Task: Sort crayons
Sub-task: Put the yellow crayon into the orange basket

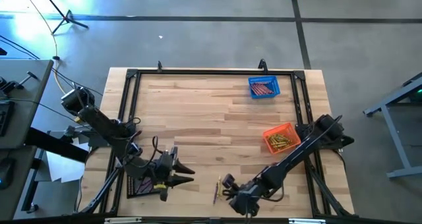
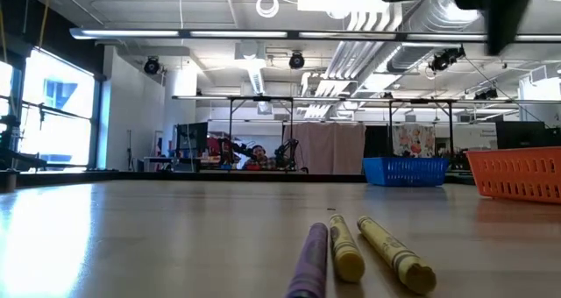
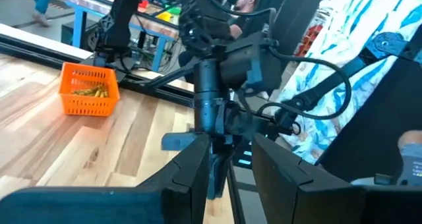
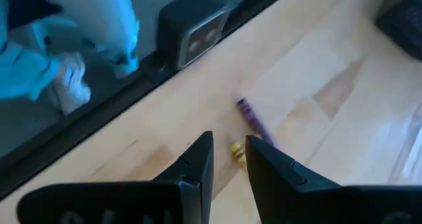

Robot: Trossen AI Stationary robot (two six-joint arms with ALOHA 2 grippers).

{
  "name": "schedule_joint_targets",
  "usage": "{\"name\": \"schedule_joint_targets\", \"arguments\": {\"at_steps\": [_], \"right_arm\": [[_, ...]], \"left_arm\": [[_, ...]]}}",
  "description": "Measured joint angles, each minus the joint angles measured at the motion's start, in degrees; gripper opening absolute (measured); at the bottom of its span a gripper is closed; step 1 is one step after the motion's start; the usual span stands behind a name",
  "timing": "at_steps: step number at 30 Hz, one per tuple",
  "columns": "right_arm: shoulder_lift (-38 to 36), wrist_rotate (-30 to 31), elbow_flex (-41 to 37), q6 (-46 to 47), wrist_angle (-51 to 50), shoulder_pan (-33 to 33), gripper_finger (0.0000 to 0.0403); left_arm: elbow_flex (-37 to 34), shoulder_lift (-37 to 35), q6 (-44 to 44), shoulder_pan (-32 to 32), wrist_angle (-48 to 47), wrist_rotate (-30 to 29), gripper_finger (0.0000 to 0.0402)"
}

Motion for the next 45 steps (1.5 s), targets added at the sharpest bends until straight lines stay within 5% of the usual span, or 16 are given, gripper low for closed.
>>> {"name": "schedule_joint_targets", "arguments": {"at_steps": [16,20,29,34,40,45], "right_arm": [[2.4,-16.0,0.3,5.7,2.1,-7.0,0.0073],[2.4,-18.7,0.3,14.6,-1.3,-9.5,0.0073],[2.4,-5.9,0.3,61.7,-4.4,-11.1,0.0073],[2.4,-2.4,0.3,78.1,-10.3,-10.7,0.0073],[2.4,-0.2,0.3,87.4,-11.4,-9.4,0.0073],[2.4,-1.8,0.3,77.5,-8.6,-8.6,0.0073]], "left_arm": [[0.0,0.0,3.2,-0.6,-1.3,-0.2,0.0101],[0.0,0.0,5.5,-0.6,-1.6,-0.2,0.0101],[0.0,0.0,9.2,-0.3,-1.7,-0.5,0.0101],[0.0,0.0,11.2,0.0,-2.1,-2.2,0.0101],[0.0,-0.1,12.5,-0.1,-5.4,-3.1,0.0101],[0.0,-0.1,12.0,-0.1,-6.3,-3.2,0.0101]]}}
